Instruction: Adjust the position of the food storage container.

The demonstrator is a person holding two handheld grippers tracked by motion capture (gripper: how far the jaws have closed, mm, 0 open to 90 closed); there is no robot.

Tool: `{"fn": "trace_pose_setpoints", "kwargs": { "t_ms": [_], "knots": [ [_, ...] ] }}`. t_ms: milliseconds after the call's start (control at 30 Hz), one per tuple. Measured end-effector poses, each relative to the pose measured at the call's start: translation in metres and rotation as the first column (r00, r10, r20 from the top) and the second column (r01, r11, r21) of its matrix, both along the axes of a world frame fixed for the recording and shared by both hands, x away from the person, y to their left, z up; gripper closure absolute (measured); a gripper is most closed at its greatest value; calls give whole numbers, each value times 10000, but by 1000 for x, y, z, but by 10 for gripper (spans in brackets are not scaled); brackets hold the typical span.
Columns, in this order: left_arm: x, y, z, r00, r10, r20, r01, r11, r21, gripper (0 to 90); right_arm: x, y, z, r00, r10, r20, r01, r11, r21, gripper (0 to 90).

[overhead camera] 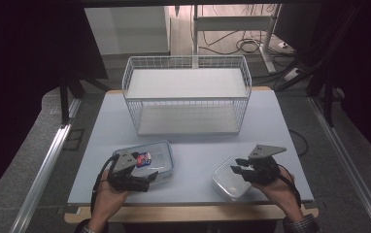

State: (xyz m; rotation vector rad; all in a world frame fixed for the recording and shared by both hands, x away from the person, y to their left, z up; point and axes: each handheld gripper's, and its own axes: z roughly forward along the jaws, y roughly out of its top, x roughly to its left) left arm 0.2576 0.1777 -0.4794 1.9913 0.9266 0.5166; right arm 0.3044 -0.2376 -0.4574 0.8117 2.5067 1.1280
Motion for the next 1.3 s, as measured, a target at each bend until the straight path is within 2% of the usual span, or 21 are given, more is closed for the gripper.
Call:
{"fn": "trace_pose_setpoints", "kwargs": {
  "t_ms": [33,67,100,133,167,233,300,400,467,567,600,667,767,900,933,967,1000,1133,1300],
  "knots": [
    [0,0,0,10000,0,0,0,10000,0,56,0,0,0,10000,0,0,0,10000,0,718],
    [0,0,0,10000,-58,-1,58,10000,25,56,-5,7,1,9988,481,-5,-481,9988,-55,810],
    [0,0,0,10000,-58,-1,58,10000,25,56,-5,7,1,9988,481,-5,-481,9988,-55,810],
    [0,-1,0,10000,-73,38,73,10000,30,57,-9,16,1,9957,928,-50,-928,9956,-93,871],
    [0,-1,0,10000,-73,38,73,10000,30,57,-11,20,1,9938,1096,-183,-1097,9939,-64,893],
    [0,0,0,9999,-104,67,104,9999,-4,58,-12,23,0,9917,1248,-302,-1249,9922,-1,896],
    [0,-1,0,9999,-122,82,121,9999,18,59,-16,33,-2,9851,1632,-547,-1631,9866,58,897],
    [0,-1,0,9999,-83,98,82,9999,118,60,-20,40,-3,9784,1967,-631,-1953,9804,265,897],
    [0,-1,0,9999,-91,113,90,9999,102,61,-22,46,-4,9703,2282,-803,-2252,9733,447,897],
    [1,-2,0,9999,-101,128,100,9999,101,61,-23,54,-6,9661,2458,-785,-2451,9693,177,896],
    [0,-2,0,9998,-125,163,123,9999,111,61,-22,62,-9,9643,2536,-766,-2556,9666,-171,896],
    [0,-2,0,9997,-153,188,150,9998,137,61,-20,67,-12,9655,2493,-751,-2534,9660,-514,897],
    [0,-2,0,9997,-131,210,128,9998,130,61,-16,69,-15,9644,2507,-839,-2554,9655,-510,896],
    [1,-2,-1,9997,-114,200,112,9998,138,62,-12,70,-16,9691,2375,-660,-2423,9671,-770,897],
    [1,-2,-1,9997,-111,203,108,9998,145,62,-8,69,-16,9744,2163,-610,-2207,9722,-782,896],
    [1,-2,-1,9997,-111,203,108,9998,145,63,-8,69,-16,9744,2163,-610,-2207,9722,-782,896],
    [1,-2,-1,9998,-97,187,94,9999,142,63,-3,66,-16,9795,1945,-525,-1983,9769,-797,896],
    [1,-3,-2,9998,-79,190,76,9999,151,64,9,58,-16,9892,1418,-366,-1442,9867,-756,896],
    [1,-3,-2,9998,-82,197,78,9998,197,64,18,48,-16,9951,941,-310,-962,9924,-762,895]
  ]
}}
